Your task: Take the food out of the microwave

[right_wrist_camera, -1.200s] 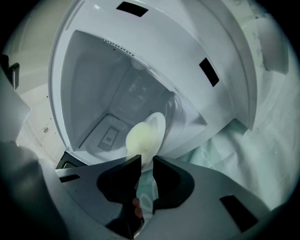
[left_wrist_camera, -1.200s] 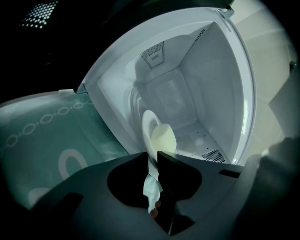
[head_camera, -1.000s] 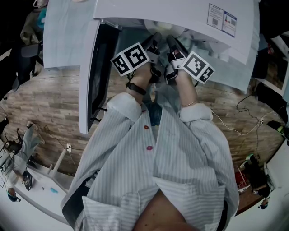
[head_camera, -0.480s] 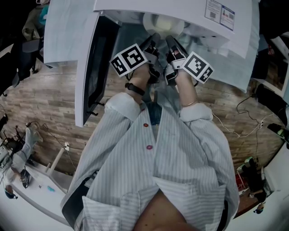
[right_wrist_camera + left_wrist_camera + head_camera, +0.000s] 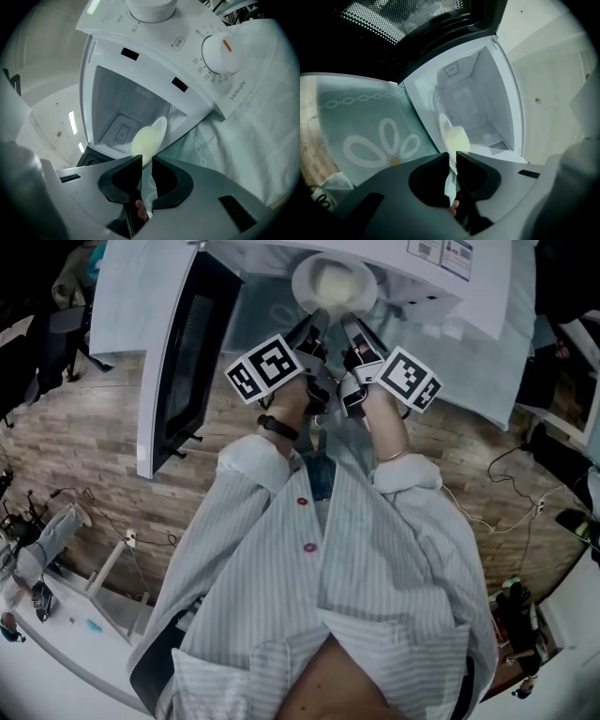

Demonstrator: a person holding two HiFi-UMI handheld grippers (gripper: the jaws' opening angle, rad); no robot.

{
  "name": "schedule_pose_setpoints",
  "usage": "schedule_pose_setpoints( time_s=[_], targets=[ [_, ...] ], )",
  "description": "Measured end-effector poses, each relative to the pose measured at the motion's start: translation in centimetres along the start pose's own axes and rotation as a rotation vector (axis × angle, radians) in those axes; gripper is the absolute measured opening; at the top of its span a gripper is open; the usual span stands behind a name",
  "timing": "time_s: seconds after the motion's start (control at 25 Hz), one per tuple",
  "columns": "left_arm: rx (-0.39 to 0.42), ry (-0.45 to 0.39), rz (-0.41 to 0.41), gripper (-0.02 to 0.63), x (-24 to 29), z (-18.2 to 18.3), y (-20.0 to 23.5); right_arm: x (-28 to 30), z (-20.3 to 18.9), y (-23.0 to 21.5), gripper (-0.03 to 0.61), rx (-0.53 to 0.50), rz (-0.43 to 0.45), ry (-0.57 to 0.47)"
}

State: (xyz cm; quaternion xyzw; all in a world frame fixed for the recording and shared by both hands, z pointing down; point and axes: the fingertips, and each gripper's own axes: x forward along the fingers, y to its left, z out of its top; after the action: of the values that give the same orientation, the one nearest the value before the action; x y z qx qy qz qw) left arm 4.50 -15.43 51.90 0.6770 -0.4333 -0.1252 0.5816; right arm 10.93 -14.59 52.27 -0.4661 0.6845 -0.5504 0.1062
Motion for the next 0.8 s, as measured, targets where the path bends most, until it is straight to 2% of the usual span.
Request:
schedule_pose_setpoints(
  time_s=[0.36,0.8],
  targets=[
    [0.023,-0.066,-0.009,0.054,-2.5,-2.9,-2.1,-3.9,-0.5,0.7,0.084,-0.05,0.053,0.028],
    [0.012,-0.109,-0.046,0.054,-6.6,-5.1,-6.1,-9.0,-1.0,3.8,0.086,-0.088,0.121,0.032]
  ],
)
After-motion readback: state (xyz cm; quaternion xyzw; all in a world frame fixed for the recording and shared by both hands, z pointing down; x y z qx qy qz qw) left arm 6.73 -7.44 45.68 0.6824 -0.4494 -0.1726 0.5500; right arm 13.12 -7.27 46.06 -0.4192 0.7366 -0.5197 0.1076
